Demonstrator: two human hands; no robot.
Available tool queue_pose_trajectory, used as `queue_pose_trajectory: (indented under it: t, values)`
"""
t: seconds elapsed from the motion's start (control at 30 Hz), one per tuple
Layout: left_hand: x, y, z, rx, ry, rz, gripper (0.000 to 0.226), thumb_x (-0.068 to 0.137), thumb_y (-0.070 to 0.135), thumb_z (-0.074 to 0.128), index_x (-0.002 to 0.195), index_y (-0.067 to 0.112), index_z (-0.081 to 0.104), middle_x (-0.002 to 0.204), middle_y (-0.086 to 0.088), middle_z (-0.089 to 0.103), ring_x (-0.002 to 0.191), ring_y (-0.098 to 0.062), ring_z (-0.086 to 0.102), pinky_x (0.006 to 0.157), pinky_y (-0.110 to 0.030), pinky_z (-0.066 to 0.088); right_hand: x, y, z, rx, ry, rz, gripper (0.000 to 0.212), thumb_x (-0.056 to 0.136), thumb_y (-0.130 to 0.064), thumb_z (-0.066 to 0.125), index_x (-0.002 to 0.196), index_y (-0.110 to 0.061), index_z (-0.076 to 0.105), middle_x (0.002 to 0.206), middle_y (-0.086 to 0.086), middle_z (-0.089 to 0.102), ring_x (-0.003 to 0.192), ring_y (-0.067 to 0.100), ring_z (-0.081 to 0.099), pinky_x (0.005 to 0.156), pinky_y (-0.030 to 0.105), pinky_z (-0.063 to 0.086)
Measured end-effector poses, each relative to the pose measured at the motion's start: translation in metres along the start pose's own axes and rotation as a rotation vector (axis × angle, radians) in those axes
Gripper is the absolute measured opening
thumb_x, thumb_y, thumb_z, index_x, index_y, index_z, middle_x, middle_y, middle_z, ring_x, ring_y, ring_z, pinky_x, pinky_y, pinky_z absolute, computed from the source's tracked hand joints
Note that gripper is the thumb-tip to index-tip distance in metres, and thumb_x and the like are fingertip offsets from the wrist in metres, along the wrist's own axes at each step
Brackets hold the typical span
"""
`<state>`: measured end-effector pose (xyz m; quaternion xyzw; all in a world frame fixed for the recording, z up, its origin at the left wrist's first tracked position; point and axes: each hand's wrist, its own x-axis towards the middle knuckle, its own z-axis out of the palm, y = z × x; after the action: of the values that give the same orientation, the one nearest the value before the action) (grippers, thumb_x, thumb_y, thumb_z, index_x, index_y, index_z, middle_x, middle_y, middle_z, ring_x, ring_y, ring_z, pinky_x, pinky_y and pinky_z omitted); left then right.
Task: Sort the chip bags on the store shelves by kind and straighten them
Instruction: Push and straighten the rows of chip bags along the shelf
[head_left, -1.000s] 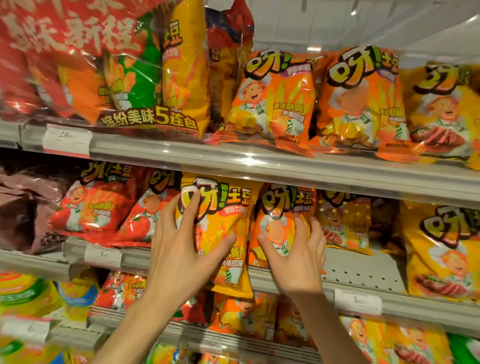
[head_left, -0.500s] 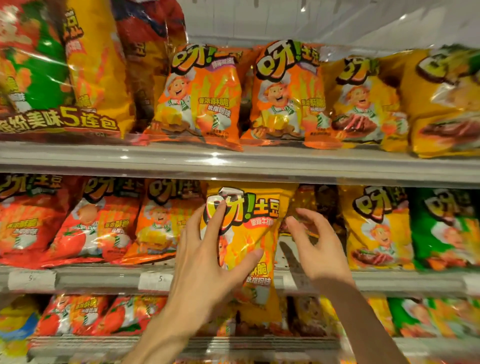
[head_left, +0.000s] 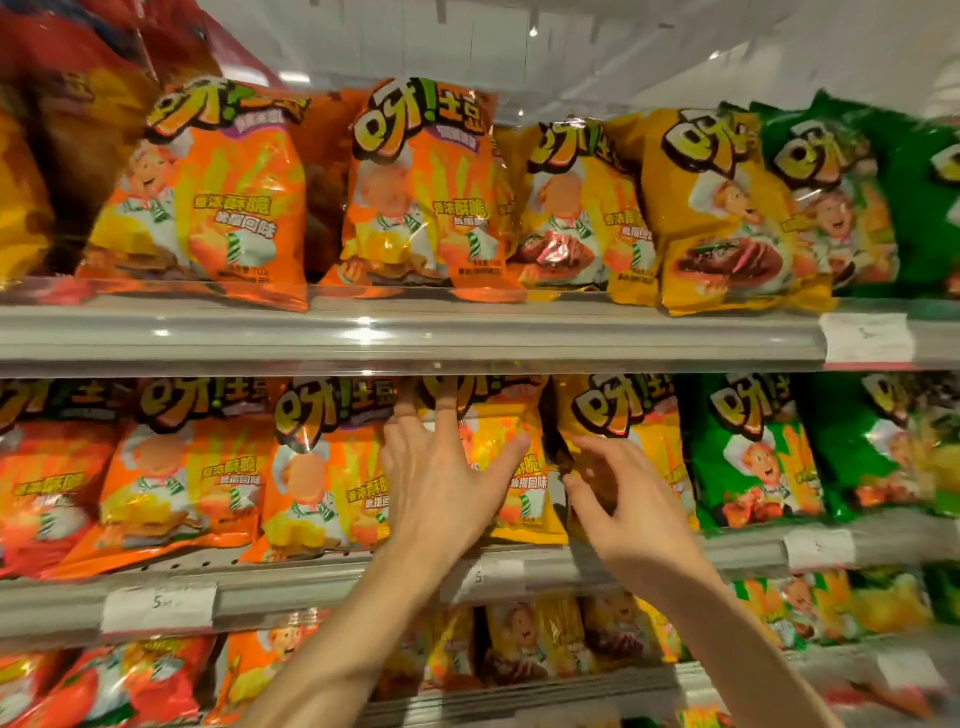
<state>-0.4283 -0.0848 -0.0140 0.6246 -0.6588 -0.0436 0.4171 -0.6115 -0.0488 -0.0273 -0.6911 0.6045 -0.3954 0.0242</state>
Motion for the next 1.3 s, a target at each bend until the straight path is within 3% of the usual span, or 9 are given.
queue_pose_trajectory:
  t: [0.17,0.27,0.37,0.57,0.77,0.93,1.03,1.2,1.3]
  values:
    - [0.007,0.004,0.030,0.138,0.033,-0.042,0.090,0.084,0.079,0.048,0.137,0.006,0.050,0.137,-0.031,0.047,0.131,-0.043,0.037,0.104,-0.052,0.035,0.003,0.018,0.001,-0.183,-0.083,-0.164,0.045,0.098,-0.043,0.054,0.139,-0.023,0.051,0.131,-0.010,0.051,0.119,0.008,0.050,0.100,0.028,0.044]
    - [0.004,-0.002,0.043,0.158,0.118,0.015,0.085,0.084,0.075,0.053,0.127,0.001,0.056,0.116,-0.032,0.056,0.109,-0.044,0.051,0.086,-0.051,0.046,0.007,0.031,0.009,-0.365,-0.059,-0.289,0.042,0.096,-0.040,0.056,0.130,-0.017,0.060,0.128,-0.002,0.054,0.117,0.015,0.049,0.096,0.033,0.047]
    - [0.006,-0.006,0.046,0.208,0.118,0.037,0.086,0.084,0.077,0.048,0.127,0.003,0.057,0.114,-0.032,0.056,0.103,-0.043,0.052,0.081,-0.049,0.047,0.011,0.043,0.012,-0.499,-0.011,-0.342,0.038,0.091,-0.036,0.058,0.122,-0.015,0.066,0.125,0.003,0.058,0.115,0.022,0.050,0.089,0.039,0.049]
    - [-0.002,-0.020,0.053,0.253,0.120,0.079,0.088,0.089,0.082,0.034,0.142,0.012,0.044,0.139,-0.028,0.042,0.124,-0.040,0.041,0.095,-0.050,0.042,0.009,0.057,0.002,-0.641,0.011,-0.394,0.039,0.083,-0.029,0.074,0.119,-0.015,0.069,0.125,0.005,0.063,0.114,0.026,0.052,0.084,0.042,0.053]
    - [-0.006,-0.021,0.053,0.290,0.108,0.113,0.093,0.089,0.083,0.026,0.149,0.012,0.037,0.150,-0.023,0.036,0.137,-0.038,0.032,0.106,-0.050,0.033,0.008,0.057,-0.001,-0.621,0.014,-0.354,0.038,0.087,-0.036,0.065,0.120,-0.018,0.068,0.127,0.003,0.061,0.117,0.023,0.047,0.088,0.043,0.052]
    - [0.002,-0.022,0.041,0.306,0.139,0.361,0.071,0.098,0.069,0.030,0.147,0.019,0.043,0.154,-0.017,0.038,0.144,-0.036,0.030,0.117,-0.054,0.025,0.028,0.052,-0.010,-0.634,0.118,-0.282,0.053,0.096,-0.049,0.048,0.133,-0.013,0.058,0.136,0.013,0.053,0.129,0.033,0.045,0.104,0.049,0.041]
    - [0.012,-0.024,0.044,0.368,0.053,0.526,0.066,0.102,0.063,0.028,0.156,0.026,0.031,0.165,-0.011,0.024,0.154,-0.031,0.013,0.121,-0.056,0.018,0.039,0.053,0.001,-0.711,0.063,-0.202,0.069,0.097,-0.063,0.037,0.141,-0.011,0.050,0.142,0.018,0.051,0.137,0.040,0.039,0.118,0.057,0.025]
    - [0.017,-0.029,0.053,0.421,0.040,0.539,0.069,0.101,0.064,0.024,0.159,0.026,0.024,0.168,-0.010,0.012,0.156,-0.031,0.005,0.118,-0.060,0.019,0.038,0.059,0.011,-0.698,0.052,-0.148,0.073,0.096,-0.064,0.035,0.151,-0.015,0.039,0.156,0.016,0.037,0.148,0.038,0.026,0.120,0.065,0.011]
    - [0.016,-0.028,0.054,0.441,0.063,0.526,0.070,0.101,0.063,0.025,0.160,0.024,0.022,0.168,-0.011,0.008,0.156,-0.032,0.002,0.119,-0.061,0.016,0.036,0.065,0.010,-0.678,0.066,-0.112,0.072,0.095,-0.061,0.036,0.151,-0.015,0.036,0.157,0.016,0.034,0.149,0.037,0.022,0.118,0.067,0.012]
